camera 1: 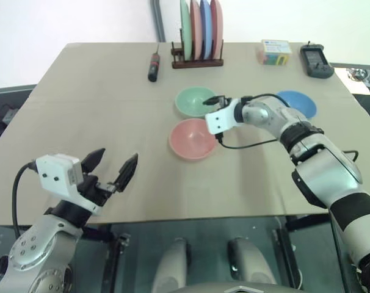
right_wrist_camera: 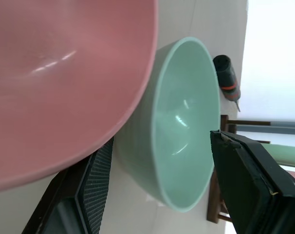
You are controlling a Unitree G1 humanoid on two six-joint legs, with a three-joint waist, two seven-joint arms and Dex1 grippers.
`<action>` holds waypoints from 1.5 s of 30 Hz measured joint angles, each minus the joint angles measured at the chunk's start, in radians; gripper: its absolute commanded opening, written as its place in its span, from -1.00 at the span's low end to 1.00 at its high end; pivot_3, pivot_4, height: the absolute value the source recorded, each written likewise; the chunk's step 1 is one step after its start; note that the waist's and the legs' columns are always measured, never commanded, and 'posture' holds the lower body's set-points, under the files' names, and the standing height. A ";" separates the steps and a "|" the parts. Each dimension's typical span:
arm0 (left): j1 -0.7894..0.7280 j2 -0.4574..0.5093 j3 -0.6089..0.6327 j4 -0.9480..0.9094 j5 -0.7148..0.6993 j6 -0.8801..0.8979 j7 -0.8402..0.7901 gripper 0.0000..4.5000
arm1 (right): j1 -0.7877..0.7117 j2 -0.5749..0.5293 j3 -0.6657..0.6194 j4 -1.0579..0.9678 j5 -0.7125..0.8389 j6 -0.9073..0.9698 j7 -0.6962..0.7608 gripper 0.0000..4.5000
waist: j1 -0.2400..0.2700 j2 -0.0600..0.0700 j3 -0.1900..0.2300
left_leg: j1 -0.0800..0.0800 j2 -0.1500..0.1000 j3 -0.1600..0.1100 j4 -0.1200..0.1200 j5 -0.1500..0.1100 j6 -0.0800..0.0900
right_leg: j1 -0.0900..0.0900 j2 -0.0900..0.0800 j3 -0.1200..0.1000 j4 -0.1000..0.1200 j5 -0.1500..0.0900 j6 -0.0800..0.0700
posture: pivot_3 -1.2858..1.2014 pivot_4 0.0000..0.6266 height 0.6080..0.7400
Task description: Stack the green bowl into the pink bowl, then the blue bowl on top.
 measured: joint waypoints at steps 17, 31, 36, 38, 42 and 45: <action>0.042 0.007 -0.041 -0.001 0.001 -0.092 0.046 1.00 | -0.014 0.059 0.002 0.053 -0.040 0.100 -0.020 -0.95 | -0.002 0.000 0.000 | 0.000 0.000 0.000 0.000 0.000 0.000 | -0.001 0.000 0.000 0.000 0.000 0.000 | 0.03 -0.52 1.00; 0.044 0.041 -0.069 0.001 -0.001 -0.122 0.040 1.00 | -0.026 0.018 -0.040 0.041 0.004 0.017 0.077 -0.95 | -0.002 0.001 0.001 | -0.001 0.000 0.000 -0.001 0.000 0.000 | -0.001 0.000 0.000 -0.001 0.000 0.000 | 0.03 -0.52 1.00; 0.030 0.076 -0.073 0.025 -0.008 -0.127 0.015 1.00 | -0.038 -0.035 -0.145 -0.074 0.185 -0.073 0.363 -0.95 | -0.003 0.001 0.001 | 0.000 0.000 0.000 -0.001 0.000 0.000 | -0.001 0.001 0.000 -0.001 0.000 0.001 | 0.03 -0.52 1.00; 0.016 0.084 -0.076 0.048 -0.012 -0.130 0.001 1.00 | -0.031 -0.048 -0.181 -0.159 0.283 -0.067 0.516 -0.95 | -0.003 0.001 0.001 | 0.000 0.001 0.000 -0.002 0.000 0.000 | -0.001 0.001 0.000 -0.001 0.001 0.002 | 0.03 -0.52 1.00; -0.022 0.122 -0.090 0.110 -0.017 -0.140 -0.041 1.00 | 0.070 -0.096 -0.223 -0.525 0.539 0.123 0.846 -0.95 | 0.002 0.001 0.001 | 0.000 0.001 -0.001 -0.002 0.000 0.000 | 0.000 0.001 -0.002 -0.001 0.002 0.004 | 0.03 -0.52 1.00; -0.058 0.151 -0.109 0.145 -0.020 -0.141 -0.064 1.00 | 0.185 -0.161 -0.206 -0.825 0.652 0.312 1.007 -0.95 | 0.009 0.001 0.001 | -0.001 0.000 -0.002 -0.002 0.000 0.000 | 0.001 0.000 -0.004 -0.002 0.002 0.004 | 0.03 -0.52 1.00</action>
